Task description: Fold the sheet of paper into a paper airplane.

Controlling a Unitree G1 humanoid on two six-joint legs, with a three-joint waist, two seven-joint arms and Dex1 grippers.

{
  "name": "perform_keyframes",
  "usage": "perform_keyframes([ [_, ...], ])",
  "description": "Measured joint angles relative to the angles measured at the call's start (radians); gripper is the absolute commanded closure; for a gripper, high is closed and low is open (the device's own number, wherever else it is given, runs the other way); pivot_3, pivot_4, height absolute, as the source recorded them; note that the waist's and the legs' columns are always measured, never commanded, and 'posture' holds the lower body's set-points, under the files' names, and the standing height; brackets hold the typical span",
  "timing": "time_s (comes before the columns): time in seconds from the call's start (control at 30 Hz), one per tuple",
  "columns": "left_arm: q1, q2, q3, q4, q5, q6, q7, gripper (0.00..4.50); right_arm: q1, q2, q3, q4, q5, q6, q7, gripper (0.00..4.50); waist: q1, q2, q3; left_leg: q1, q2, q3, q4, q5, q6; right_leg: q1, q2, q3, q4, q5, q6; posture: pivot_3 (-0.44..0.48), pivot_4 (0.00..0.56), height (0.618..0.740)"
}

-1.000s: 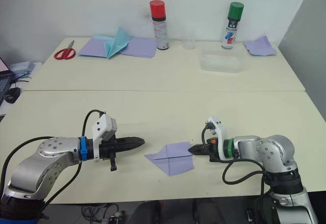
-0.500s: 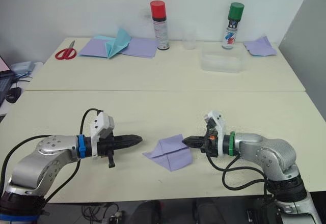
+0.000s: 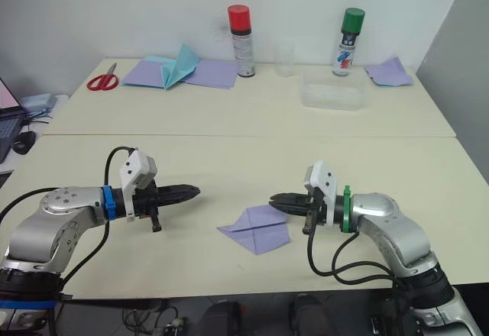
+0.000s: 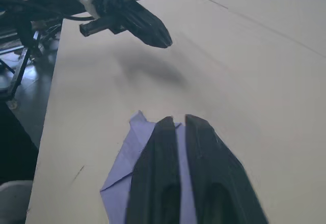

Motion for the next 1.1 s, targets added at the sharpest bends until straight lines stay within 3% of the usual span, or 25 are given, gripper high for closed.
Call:
perform_keyframes([
  [0.13,0.024,0.000,0.000,-0.027,-0.001,0.004,0.000,4.50,-0.008,-0.016,-0.059,0.013,0.110,0.282,-0.080,1.92,0.005,0.000,0.000,0.000,0.000,0.000,0.000,0.000,0.000,0.000,-0.001,0.001,0.000,0.000,0.000,0.000,0.150,0.740],
  [0.27,0.039,-0.011,-0.009,-0.098,-0.009,0.011,-0.002,4.50,-0.049,0.060,-0.154,0.087,0.224,0.605,-0.220,0.50,0.006,0.000,0.000,0.000,0.000,0.000,0.000,0.000,0.000,0.000,-0.001,0.001,0.000,0.000,-0.001,0.000,0.150,0.740],
  [0.4,0.057,-0.033,-0.113,-0.196,0.035,-0.049,-0.020,4.50,-0.109,0.103,-0.204,0.117,0.285,0.786,-0.291,0.50,0.007,0.000,0.000,0.000,-0.001,0.000,0.000,0.000,0.000,0.001,-0.001,0.002,-0.001,0.001,-0.001,0.000,0.150,0.740],
  [0.6,0.086,-0.079,-0.228,-0.187,0.142,-0.119,0.005,4.50,-0.134,0.180,-0.323,0.172,0.331,0.981,-0.401,0.50,0.007,0.000,0.000,0.000,-0.002,-0.001,0.000,0.000,0.000,0.001,0.000,0.002,-0.001,0.001,-0.001,0.000,0.150,0.740],
  [0.8,0.084,-0.110,-0.288,-0.106,0.238,-0.190,0.027,4.50,-0.160,0.207,-0.353,0.248,0.431,0.994,-0.535,0.50,0.004,0.000,-0.001,0.002,-0.001,0.000,0.000,0.000,0.000,0.002,0.002,0.002,0.000,0.001,0.000,0.000,0.150,0.740],
  [1.1,0.081,-0.116,-0.298,-0.100,0.252,-0.166,0.028,4.50,-0.175,0.210,-0.353,0.317,0.570,0.991,-0.694,0.50,0.002,0.001,-0.003,0.008,0.000,0.000,0.000,0.000,0.000,0.008,0.002,0.003,-0.001,0.001,0.000,0.000,0.150,0.740],
])
